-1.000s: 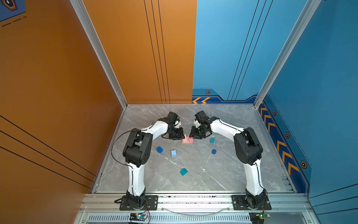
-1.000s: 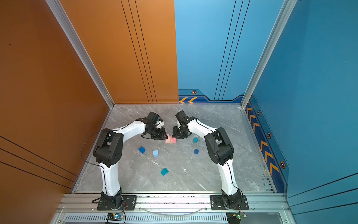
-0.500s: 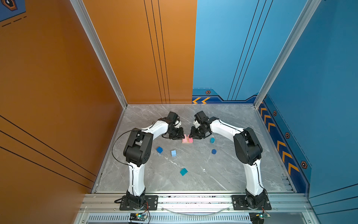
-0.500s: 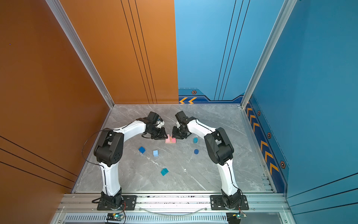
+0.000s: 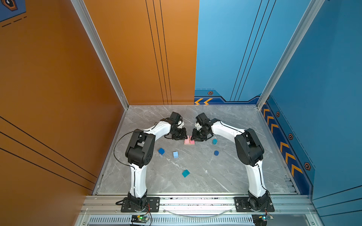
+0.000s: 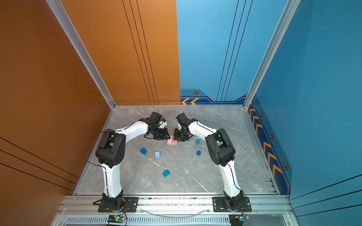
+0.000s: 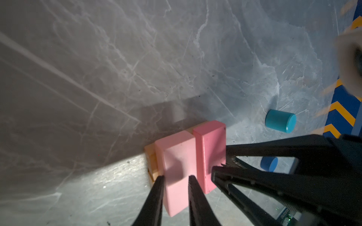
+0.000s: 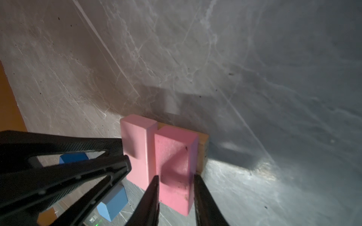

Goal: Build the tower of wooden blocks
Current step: 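Press both grippers against the pink blocks to push them together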

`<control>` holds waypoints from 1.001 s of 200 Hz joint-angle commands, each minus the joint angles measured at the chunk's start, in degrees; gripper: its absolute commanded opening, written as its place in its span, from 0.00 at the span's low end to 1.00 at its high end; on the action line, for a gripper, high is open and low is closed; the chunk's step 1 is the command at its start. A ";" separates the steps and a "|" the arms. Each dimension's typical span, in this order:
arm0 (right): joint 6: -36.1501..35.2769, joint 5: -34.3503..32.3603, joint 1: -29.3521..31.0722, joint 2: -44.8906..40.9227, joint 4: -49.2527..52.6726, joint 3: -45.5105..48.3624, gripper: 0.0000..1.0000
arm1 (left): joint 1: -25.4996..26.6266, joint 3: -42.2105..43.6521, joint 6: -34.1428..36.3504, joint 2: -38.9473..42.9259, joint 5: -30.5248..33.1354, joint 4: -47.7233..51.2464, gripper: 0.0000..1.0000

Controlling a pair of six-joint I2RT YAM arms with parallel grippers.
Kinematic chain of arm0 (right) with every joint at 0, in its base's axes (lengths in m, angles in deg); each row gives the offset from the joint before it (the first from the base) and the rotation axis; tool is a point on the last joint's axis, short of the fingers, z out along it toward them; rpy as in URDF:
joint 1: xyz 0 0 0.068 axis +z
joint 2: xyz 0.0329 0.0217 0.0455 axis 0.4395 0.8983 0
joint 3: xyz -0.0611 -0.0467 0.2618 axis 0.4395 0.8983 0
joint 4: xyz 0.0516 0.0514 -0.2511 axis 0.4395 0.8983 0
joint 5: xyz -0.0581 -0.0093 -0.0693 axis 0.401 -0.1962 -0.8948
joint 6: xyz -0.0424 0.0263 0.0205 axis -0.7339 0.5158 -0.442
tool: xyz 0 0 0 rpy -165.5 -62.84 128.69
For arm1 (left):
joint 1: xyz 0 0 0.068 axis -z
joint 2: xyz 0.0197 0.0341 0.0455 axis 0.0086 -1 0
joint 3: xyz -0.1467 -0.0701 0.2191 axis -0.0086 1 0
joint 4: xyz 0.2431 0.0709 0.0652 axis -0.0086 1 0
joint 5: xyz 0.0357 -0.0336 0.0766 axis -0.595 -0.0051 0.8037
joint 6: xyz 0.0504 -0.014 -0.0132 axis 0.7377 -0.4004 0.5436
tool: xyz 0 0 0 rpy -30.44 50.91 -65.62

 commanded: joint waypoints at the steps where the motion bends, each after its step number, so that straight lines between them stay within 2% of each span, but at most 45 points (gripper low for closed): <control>1: 0.86 0.59 0.30 0.93 0.09 -0.04 0.31 | 0.48 -1.76 1.09 -1.21 -1.28 1.26 0.24; 200: 0.42 0.52 0.58 1.13 1.12 -1.79 0.30 | 1.05 -0.95 0.08 0.27 -0.69 1.86 0.22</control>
